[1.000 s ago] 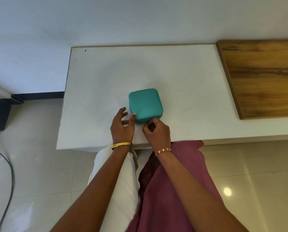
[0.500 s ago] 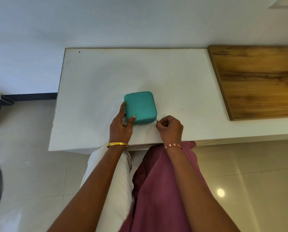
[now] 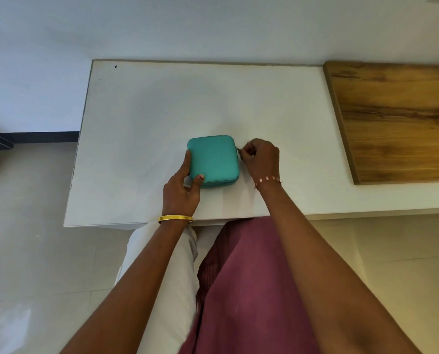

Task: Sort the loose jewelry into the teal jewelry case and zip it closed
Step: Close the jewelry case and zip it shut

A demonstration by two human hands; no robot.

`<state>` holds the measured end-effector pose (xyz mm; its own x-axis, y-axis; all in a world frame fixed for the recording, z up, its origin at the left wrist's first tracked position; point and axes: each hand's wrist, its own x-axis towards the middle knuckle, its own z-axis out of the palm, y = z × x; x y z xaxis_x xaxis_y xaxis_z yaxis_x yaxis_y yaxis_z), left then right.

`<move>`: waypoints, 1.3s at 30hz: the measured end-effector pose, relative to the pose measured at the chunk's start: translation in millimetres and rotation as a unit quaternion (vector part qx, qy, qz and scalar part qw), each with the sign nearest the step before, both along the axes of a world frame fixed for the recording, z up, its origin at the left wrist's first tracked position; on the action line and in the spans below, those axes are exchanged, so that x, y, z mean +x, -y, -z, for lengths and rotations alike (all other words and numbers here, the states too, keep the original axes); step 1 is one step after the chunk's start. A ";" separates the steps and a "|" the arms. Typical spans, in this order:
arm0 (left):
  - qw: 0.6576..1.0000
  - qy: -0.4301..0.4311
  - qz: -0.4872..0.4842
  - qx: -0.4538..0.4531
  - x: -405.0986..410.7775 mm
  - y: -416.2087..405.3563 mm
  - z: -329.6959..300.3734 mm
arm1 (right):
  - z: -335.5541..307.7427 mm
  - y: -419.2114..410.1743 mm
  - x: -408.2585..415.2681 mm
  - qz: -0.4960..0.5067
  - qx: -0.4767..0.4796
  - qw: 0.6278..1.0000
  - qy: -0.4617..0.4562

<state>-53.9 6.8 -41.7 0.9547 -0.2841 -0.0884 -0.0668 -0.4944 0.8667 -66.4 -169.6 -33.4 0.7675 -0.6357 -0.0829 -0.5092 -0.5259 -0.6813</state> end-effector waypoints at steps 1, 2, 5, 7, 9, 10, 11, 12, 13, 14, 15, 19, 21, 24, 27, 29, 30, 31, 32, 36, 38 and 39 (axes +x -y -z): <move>1.000 -0.002 0.000 0.000 0.2 -0.1 0.3 | -0.9 3.7 7.0 -0.012 -0.006 1.000 -0.006; 1.000 -0.003 0.000 0.002 0.2 -0.1 0.3 | -1.8 6.9 14.1 -0.027 -0.013 0.999 -0.011; 1.000 0.002 0.004 0.006 1.4 -0.6 0.5 | -4.3 12.5 32.9 -0.082 -0.041 0.995 -0.034; 1.000 0.011 0.011 0.016 3.7 -0.7 1.0 | -4.8 14.0 39.1 -0.103 -0.047 0.993 -0.043; 0.999 0.015 0.018 0.027 4.9 -2.3 1.9 | -3.1 11.9 39.3 -0.092 -0.028 0.995 -0.033; 0.999 0.014 0.021 0.029 4.5 -2.7 1.7 | -2.0 9.6 37.7 -0.078 -0.014 0.997 -0.024; 0.999 0.012 0.023 0.027 3.5 -2.8 1.3 | -1.5 6.5 35.3 -0.061 -0.001 0.998 -0.015; 0.999 0.010 0.023 0.023 2.0 -2.3 1.4 | -0.9 2.7 32.3 -0.039 0.016 0.999 -0.005; 1.000 0.006 0.020 0.016 0.5 -2.1 1.1 | -1.0 -1.7 28.3 -0.010 0.040 0.999 0.009; 1.000 0.001 0.016 0.008 -0.9 -1.5 0.8 | -2.5 -6.8 23.2 0.027 0.069 0.997 0.028; 1.000 -0.005 0.012 -0.003 -1.9 -1.3 0.1 | -4.9 -12.5 16.8 0.067 0.098 0.992 0.050; 1.000 -0.016 0.002 -0.027 -5.1 -1.2 -1.3 | -10.1 -42.9 -20.6 0.135 0.175 0.972 0.081; 0.999 -0.023 -0.002 -0.033 -5.9 -1.9 -2.2 | -7.2 -60.7 -35.8 0.131 0.196 0.968 0.084; 0.999 -0.036 -0.013 -0.038 -7.2 -3.3 -4.0 | -4.3 -70.5 -43.5 0.119 0.188 0.970 0.093; 0.998 -0.042 -0.017 -0.035 -6.2 -4.5 -3.3 | -5.6 -65.0 -42.6 0.103 0.188 0.973 0.089; 0.998 -0.046 -0.019 -0.033 -5.6 -4.1 -2.1 | -6.4 -62.0 -43.1 0.096 0.191 0.973 0.090; 0.998 -0.049 -0.020 -0.031 -5.6 -3.8 -2.0 | -6.7 -61.4 -43.6 0.095 0.191 0.973 0.091; 0.998 -0.052 -0.021 -0.030 -5.6 -3.5 -1.6 | -6.4 -61.1 -43.9 0.094 0.191 0.973 0.091; 0.998 -0.053 -0.021 -0.028 -5.9 -3.4 -1.6 | -6.3 -61.1 -44.1 0.093 0.190 0.973 0.090; 0.998 -0.053 -0.021 -0.022 -5.4 -3.2 -2.1 | -7.9 -60.5 -44.0 0.089 0.185 0.975 0.083; 0.998 -0.052 -0.020 -0.014 -4.6 -2.9 -2.8 | -8.2 -60.3 -43.9 0.085 0.185 0.976 0.079; 0.998 -0.053 -0.020 -0.008 -4.0 -2.5 -3.3 | -8.9 -60.0 -43.7 0.084 0.186 0.976 0.077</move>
